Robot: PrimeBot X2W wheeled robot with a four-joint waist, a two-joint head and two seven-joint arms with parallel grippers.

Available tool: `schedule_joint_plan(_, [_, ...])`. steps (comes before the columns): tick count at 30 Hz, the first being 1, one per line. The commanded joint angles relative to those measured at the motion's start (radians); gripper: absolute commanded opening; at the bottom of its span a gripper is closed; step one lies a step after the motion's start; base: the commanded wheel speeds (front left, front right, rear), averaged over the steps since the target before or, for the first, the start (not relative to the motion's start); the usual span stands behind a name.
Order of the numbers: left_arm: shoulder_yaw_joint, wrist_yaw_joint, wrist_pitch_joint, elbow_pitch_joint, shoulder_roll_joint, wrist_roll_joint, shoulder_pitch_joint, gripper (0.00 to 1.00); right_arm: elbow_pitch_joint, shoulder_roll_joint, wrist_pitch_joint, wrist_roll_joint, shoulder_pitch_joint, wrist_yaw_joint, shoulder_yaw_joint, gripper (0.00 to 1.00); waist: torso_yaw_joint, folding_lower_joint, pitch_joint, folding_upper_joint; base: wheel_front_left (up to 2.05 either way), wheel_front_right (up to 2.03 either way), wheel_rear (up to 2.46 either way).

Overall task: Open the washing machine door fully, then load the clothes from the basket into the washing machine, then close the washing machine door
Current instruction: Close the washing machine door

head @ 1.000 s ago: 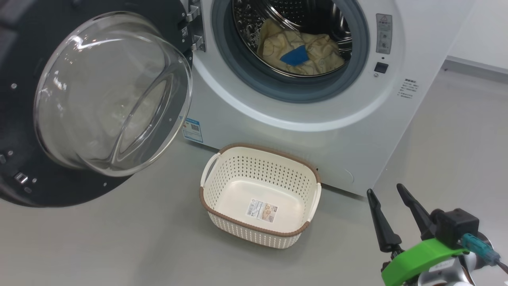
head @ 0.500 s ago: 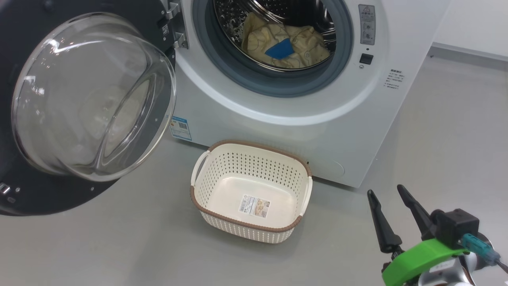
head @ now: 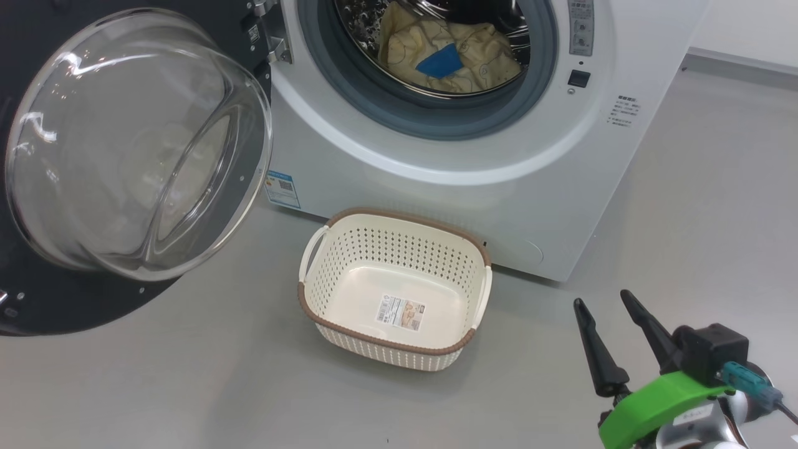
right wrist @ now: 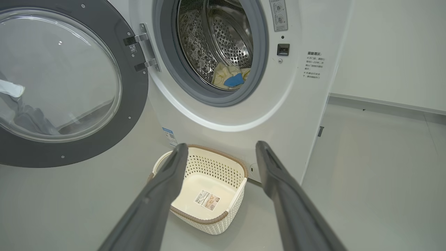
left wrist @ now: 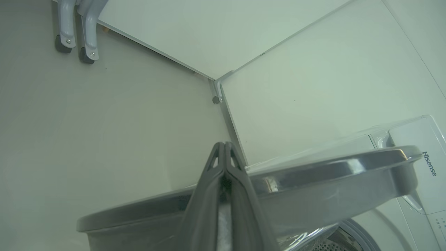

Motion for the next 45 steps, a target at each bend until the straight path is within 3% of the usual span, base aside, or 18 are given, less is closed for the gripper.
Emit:
schedule_joint_plan(1, [0.042, -0.007, 0.017, -0.021, 0.045, -0.035, -0.014, 0.00, -0.043, -0.012, 0.004, 0.000, -0.038, 0.004, 0.021, 1.00, -0.002, 0.0000, 0.005, 0.0000, 0.00, 0.00, 0.00])
schedule_joint_plan(9, [0.081, -0.009, 0.102, -0.008, 0.016, -0.131, 0.031, 0.00, -0.050, -0.019, 0.015, 0.001, -0.047, 0.004, 0.021, 1.00, -0.010, 0.0000, 0.020, 0.0000, 0.00, 0.00, 0.00])
schedule_joint_plan(11, [0.086, -0.009, 0.164, -0.031, 0.004, -0.172, 0.045, 0.00, -0.051, -0.021, 0.017, 0.002, -0.049, 0.004, 0.019, 1.00, -0.011, 0.0000, 0.026, 0.0000, 0.00, 0.00, 0.00])
schedule_joint_plan(21, [0.102, -0.010, 0.259, -0.127, -0.046, -0.258, 0.125, 0.00, -0.045, -0.020, 0.016, 0.005, -0.054, 0.004, 0.024, 1.00, -0.009, 0.0000, 0.030, 0.0000, 0.00, 0.00, 0.00])
schedule_joint_plan(35, [0.050, -0.010, 0.373, -0.468, -0.187, -0.372, 0.301, 0.00, -0.040, -0.018, 0.017, 0.003, -0.061, 0.004, 0.028, 1.00, -0.011, 0.0000, 0.042, 0.0000, 0.00, 0.00, 0.00])
schedule_joint_plan(45, [-0.002, -0.010, 0.428, -0.677, -0.294, -0.434, 0.404, 0.00, -0.033, -0.016, 0.005, 0.012, -0.069, 0.004, 0.034, 1.00, -0.049, 0.0000, 0.054, 0.0000, 0.00, 0.00, 0.00])
